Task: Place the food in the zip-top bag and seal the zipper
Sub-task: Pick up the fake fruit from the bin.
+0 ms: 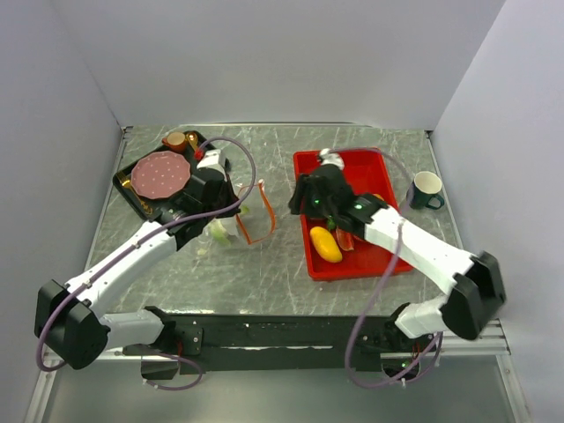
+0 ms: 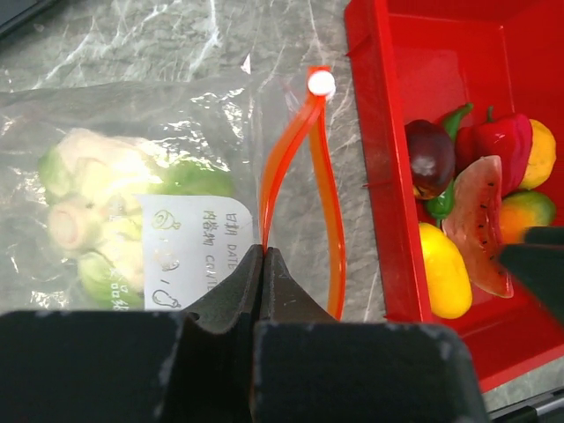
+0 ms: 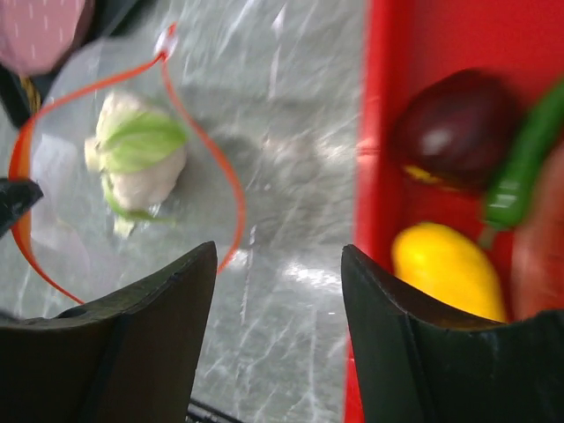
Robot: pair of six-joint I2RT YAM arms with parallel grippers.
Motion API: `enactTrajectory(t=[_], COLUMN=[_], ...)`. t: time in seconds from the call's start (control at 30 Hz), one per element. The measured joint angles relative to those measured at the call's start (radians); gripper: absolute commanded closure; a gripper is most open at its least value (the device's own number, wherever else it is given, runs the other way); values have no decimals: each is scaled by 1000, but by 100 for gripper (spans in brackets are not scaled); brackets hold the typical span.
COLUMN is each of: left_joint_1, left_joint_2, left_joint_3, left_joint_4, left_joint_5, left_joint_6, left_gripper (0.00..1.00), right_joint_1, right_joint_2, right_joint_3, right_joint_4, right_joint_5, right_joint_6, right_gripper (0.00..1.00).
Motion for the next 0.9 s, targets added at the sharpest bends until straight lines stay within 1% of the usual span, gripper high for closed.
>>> enactTrajectory(t=[0.1, 0.2, 0.33, 0.43, 0.77, 0.9], left_joint_1=[0, 0, 0, 0, 0, 0], left_joint_2=[-6, -10, -16, -28, -51, -51], left_joint_3=[0, 0, 5, 8, 34, 34], left_joint_4=[3, 6, 8, 9, 12, 12], left_joint_5=[8, 23, 35, 44, 60, 64], left_joint_6=[0, 0, 0, 0, 0, 0], left_gripper=[99, 99, 99, 99, 99, 99], right_joint_1=[-30, -69, -108, -135, -213, -267], right_joint_2=[-86, -139, -161, -165, -161, -143], right_joint_3=[-35, -115, -225, -271, -301, -320], right_joint_4=[-23, -50, -114, -141, -144, -92], right_joint_5=[66, 107, 127, 128, 122, 84], right_joint_6=[1, 5, 12, 15, 3, -15], right_gripper=[37, 38, 40, 40, 42, 43])
